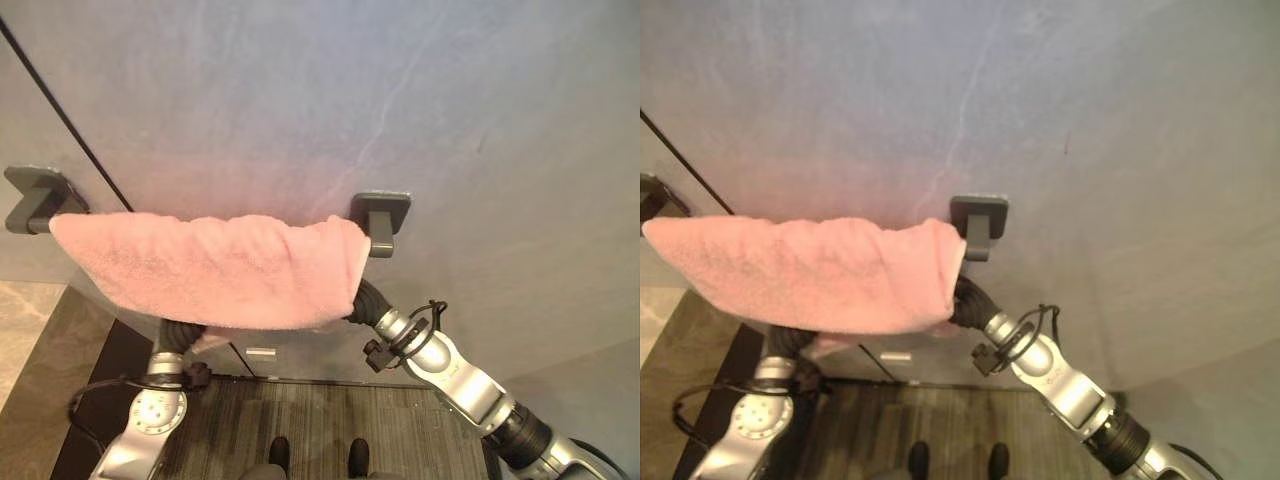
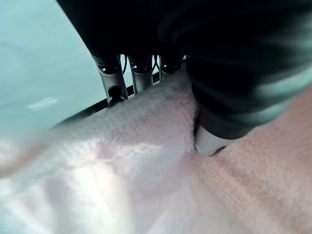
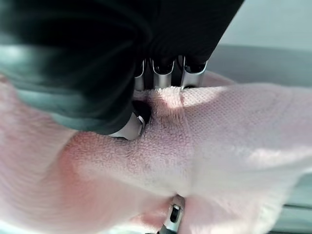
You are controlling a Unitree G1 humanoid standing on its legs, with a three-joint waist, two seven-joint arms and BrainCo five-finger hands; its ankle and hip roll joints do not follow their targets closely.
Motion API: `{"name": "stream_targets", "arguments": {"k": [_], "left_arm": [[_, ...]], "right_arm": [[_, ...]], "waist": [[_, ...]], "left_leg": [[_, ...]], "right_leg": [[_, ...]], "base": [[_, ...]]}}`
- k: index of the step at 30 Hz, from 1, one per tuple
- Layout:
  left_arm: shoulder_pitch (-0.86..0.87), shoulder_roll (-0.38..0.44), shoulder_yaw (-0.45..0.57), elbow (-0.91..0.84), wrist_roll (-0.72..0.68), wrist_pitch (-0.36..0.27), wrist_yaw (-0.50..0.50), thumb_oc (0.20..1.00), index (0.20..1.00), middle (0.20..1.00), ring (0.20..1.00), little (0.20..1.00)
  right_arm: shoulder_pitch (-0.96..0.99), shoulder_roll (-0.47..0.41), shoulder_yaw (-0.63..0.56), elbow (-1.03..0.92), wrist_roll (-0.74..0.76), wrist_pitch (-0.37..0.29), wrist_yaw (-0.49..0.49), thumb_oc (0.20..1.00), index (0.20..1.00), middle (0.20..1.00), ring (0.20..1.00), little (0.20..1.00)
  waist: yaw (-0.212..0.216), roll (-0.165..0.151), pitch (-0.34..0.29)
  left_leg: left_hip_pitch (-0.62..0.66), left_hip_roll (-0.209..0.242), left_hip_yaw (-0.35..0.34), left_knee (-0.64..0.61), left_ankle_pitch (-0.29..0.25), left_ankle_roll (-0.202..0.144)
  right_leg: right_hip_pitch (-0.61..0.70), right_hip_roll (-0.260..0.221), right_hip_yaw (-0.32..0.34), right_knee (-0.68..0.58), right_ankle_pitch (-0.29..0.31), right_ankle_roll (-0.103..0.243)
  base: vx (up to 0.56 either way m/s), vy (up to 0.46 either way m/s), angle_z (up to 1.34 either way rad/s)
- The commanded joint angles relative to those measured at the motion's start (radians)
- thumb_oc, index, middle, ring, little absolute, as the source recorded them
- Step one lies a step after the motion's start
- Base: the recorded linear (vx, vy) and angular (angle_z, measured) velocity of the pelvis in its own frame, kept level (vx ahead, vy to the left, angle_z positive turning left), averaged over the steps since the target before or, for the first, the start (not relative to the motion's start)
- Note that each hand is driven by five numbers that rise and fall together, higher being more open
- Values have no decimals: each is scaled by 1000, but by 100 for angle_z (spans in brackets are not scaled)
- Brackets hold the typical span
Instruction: Put brush and paste in cup on sink, flatten towel.
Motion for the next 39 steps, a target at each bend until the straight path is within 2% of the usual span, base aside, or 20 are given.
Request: {"name": "stream_targets", "arguments": {"k": [1, 2, 11, 14, 15, 16, 19, 20, 22, 26, 27, 30, 33, 39], "left_arm": [[-32, 43, 13, 104, -35, 1, 11, 200, 200, 200, 200, 200], [-54, 36, -17, 167, -39, 6, -5, 1000, 1000, 1000, 1000, 1000], [-93, -5, -40, 296, -22, 19, 26, 1000, 1000, 1000, 1000, 1000], [-125, -43, -65, 470, -7, 39, 24, 1000, 1000, 1000, 1000, 1000], [-149, -73, -79, 626, 9, 70, 24, 1000, 1000, 1000, 1000, 1000], [-161, -91, -78, 703, 10, 84, 26, 1000, 1000, 1000, 1000, 1000], [-163, -120, -60, 836, 24, 98, 40, 1000, 1000, 1000, 1000, 1000], [-163, -120, -61, 837, 24, 98, 41, 1000, 1000, 1000, 1000, 1000], [-158, -129, -35, 881, 21, 99, 60, 1000, 1000, 1000, 1000, 1000], [-131, -104, 43, 780, -16, 70, 113, 1000, 1000, 1000, 1000, 1000], [-93, -60, 101, 640, -1, 50, 171, 1000, 1000, 1000, 1000, 1000], [-66, -36, 149, 532, 15, 31, 198, 1000, 1000, 1000, 1000, 1000], [-41, 2, 224, 364, 61, 13, 262, 1000, 1000, 1000, 1000, 1000], [21, 74, 356, 66, 240, -16, 355, 1000, 1000, 1000, 1000, 1000]], "right_arm": [[-13, 51, 7, 59, 49, -33, -10, 1000, 1000, 1000, 1000, 1000], [-25, 62, 26, 94, 24, -35, -5, 1000, 1000, 1000, 1000, 1000], [0, 95, 37, 235, 70, -38, -3, 1000, 1000, 1000, 1000, 1000], [20, 116, 23, 372, 59, -38, -10, 1000, 1000, 1000, 1000, 1000], [35, 124, 11, 460, 38, -37, -20, 1000, 1000, 1000, 1000, 1000], [43, 126, -1, 497, 14, -34, -23, 1000, 1000, 1000, 1000, 1000], [107, 115, -66, 615, -92, -30, -64, 1000, 1000, 1000, 1000, 1000], [107, 115, -67, 616, -92, -31, -65, 1000, 1000, 1000, 1000, 1000], [157, 124, -140, 690, -76, -39, -101, 1000, 1000, 1000, 1000, 1000], [267, 122, -341, 703, -5, -65, -211, 1000, 1000, 1000, 1000, 1000], [337, 112, -474, 597, 37, -108, -303, 1000, 1000, 1000, 1000, 1000], [388, 109, -532, 478, 38, -138, -325, 1000, 1000, 1000, 1000, 1000], [442, 78, -607, 262, -13, -185, -365, 1000, 1000, 1000, 1000, 1000], [493, -14, -690, -162, -300, -261, -434, 1000, 1000, 1000, 1000, 1000]], "waist": [[17, -56, -34], [16, -53, -39], [8, -47, -63], [-3, -44, -71], [-15, -42, -76], [-22, -41, -78], [-48, -35, -86], [-47, -35, -86], [-59, -31, -92], [-80, -24, -94], [-93, -19, -90], [-100, -17, -92], [-109, -16, -91], [-112, -12, -88]], "left_leg": [[-16, 15, 51, 3, 17, -23], [-10, 16, 54, 3, 16, -22], [1, 17, 58, 3, 14, -26], [0, 21, 64, 3, 16, -27], [-1, 22, 69, 3, 17, -29], [-1, 24, 74, 3, 17, -30], [-3, 29, 82, 3, 16, -32], [-3, 29, 82, 3, 16, -32], [-1, 31, 84, 3, 15, -34], [-2, 33, 86, 3, 15, -37], [4, 33, 88, 3, 9, -38], [-1, 33, 90, 3, 12, -39], [-3, 34, 91, 3, 11, -40], [-8, 36, 93, 3, 14, -40]], "right_leg": [[15, -109, 9, 22, 25, 105], [19, -108, 12, 19, 25, 105], [29, -105, 16, 8, 30, 104], [25, -102, 23, 6, 33, 105], [19, -100, 30, 5, 37, 105], [14, -98, 35, 5, 40, 105], [5, -94, 44, 4, 44, 106], [5, -94, 44, 4, 44, 106], [4, -94, 45, 4, 43, 107], [3, -92, 46, 3, 45, 109], [6, -93, 46, 4, 43, 112], [-1, -95, 49, 3, 47, 114], [-3, -98, 49, 3, 46, 117], [-9, -102, 47, 5, 47, 116]], "base": [[45, -12, 2], [42, -7, 1], [19, -3, -2], [-4, 0, -2], [-24, 10, -15], [-25, 9, -26], [0, 3, -18], [20, 4, -18], [20, 5, -14], [5, 1, -1], [0, 0, 0], [4, 4, -5], [7, 0, -4], [-6, -1, 0]]}}
